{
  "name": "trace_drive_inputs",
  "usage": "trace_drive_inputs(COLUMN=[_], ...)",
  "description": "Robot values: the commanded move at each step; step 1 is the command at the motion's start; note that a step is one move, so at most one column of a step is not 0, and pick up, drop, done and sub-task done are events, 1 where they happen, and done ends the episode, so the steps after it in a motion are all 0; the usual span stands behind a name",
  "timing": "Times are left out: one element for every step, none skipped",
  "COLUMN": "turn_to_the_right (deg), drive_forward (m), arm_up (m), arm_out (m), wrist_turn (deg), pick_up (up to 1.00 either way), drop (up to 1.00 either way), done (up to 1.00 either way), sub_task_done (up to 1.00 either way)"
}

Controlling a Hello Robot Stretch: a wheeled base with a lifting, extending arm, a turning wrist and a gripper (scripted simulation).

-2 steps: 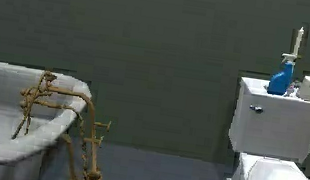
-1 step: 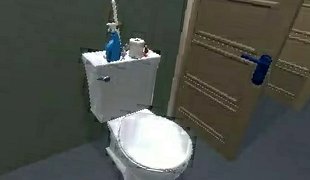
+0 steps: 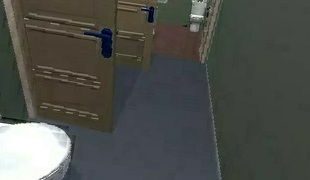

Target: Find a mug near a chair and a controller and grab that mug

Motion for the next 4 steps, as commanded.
trace_drive_inputs(turn_to_the_right=[3.0, 0.0, 0.0, 3.0], drive_forward=[0.00, 1.00, 1.00, 0.00], arm_up=[0.00, 0.00, 0.00, 0.00], arm_out=[0.00, 0.00, 0.00, 0.00], wrist_turn=[0.0, 0.0, 0.0, 0.0], pick_up=[0.00, 0.00, 0.00, 0.00], drop=[0.00, 0.00, 0.00, 0.00], done=[0.00, 0.00, 0.00, 0.00], sub_task_done=[0.00, 0.00, 0.00, 0.00])
